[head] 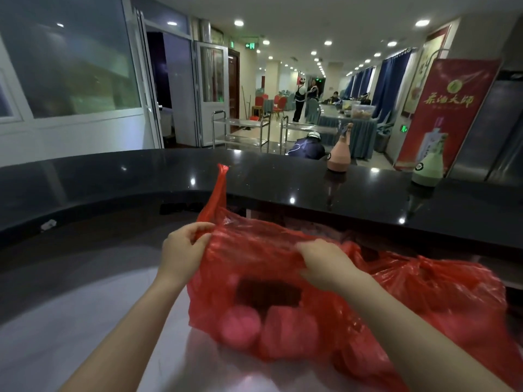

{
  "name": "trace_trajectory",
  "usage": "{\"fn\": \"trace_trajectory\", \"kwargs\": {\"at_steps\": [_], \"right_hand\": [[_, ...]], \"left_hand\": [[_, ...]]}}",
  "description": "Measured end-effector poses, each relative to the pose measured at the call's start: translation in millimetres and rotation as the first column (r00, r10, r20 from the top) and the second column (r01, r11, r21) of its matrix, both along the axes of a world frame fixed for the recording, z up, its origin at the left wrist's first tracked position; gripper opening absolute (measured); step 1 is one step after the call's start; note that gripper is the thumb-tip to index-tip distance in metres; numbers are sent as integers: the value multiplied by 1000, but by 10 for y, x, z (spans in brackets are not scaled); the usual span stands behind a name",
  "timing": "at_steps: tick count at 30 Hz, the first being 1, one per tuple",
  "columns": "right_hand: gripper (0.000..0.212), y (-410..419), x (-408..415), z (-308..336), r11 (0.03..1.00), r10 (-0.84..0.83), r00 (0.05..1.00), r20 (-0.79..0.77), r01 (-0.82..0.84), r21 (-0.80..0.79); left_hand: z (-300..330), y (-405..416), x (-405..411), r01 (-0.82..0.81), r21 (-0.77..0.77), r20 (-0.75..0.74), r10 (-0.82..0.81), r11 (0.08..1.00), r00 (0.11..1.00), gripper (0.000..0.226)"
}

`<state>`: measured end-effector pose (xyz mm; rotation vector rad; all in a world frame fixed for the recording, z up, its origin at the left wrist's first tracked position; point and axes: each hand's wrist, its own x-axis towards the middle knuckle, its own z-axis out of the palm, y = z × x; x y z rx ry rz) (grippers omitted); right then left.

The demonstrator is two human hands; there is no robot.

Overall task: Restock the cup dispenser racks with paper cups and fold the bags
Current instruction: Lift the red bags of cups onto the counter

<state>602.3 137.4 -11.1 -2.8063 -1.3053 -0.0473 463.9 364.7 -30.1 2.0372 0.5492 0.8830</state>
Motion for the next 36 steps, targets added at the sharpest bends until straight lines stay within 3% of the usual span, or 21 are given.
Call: {"fn": "trace_trajectory", "kwargs": {"at_steps": [3,5,8,10,12,14,16,17,20,22,24,26,30,34,36], "right_hand": [[24,-115,-78,-156,979,199,975,-101,-202,-25],[36,-197,-173,-254,953,297,941,-163,-303,-18],[69,-375,-285,-337,960,274,935,-224,-280,7],[59,-514,-307,-353,975,212,961,-175,-197,100],[27,-624,-329,-373,947,200,978,-57,-178,269],[12,-667,-362,-405,888,180,976,125,-216,406],[17,-667,-397,-431,868,153,972,178,-218,445],[17,-661,-405,-433,874,158,967,199,-230,428],[19,-633,-443,-470,902,271,935,227,-329,279],[27,-645,-468,-520,903,369,902,224,-405,144],[38,-679,-485,-578,911,394,887,241,-412,25],[56,-736,-448,-636,951,308,919,245,-303,-57],[100,-906,-309,-837,955,126,975,184,-69,-287],[123,-919,-261,-977,930,18,992,125,29,-367],[133,-874,-257,-1023,930,-5,996,87,36,-365]], "left_hand": [[-117,93,-17,-10,-47,-157,3,999,988,40],[-192,114,-23,22,-74,-254,-41,997,966,55],[-285,154,-23,64,-265,-285,-142,962,948,57],[-343,156,-24,-39,-302,-345,-72,952,936,61],[-362,88,-44,-141,-59,-345,112,988,932,60],[-325,-33,-52,-155,249,-69,177,956,982,39],[-248,-168,-32,-64,523,158,-23,850,987,22],[-215,-227,-1,11,638,177,-160,770,971,21],[-142,-356,121,249,835,-54,-377,491,925,23],[-130,-373,192,455,823,-369,-288,341,884,12],[-220,-303,248,669,687,-680,-75,284,729,17],[-328,-169,252,745,582,-799,63,326,598,37],[-535,70,204,704,496,-858,167,509,485,105],[-724,226,78,700,403,-915,243,589,321,96],[-796,263,3,678,422,-906,283,601,314,79]]}}
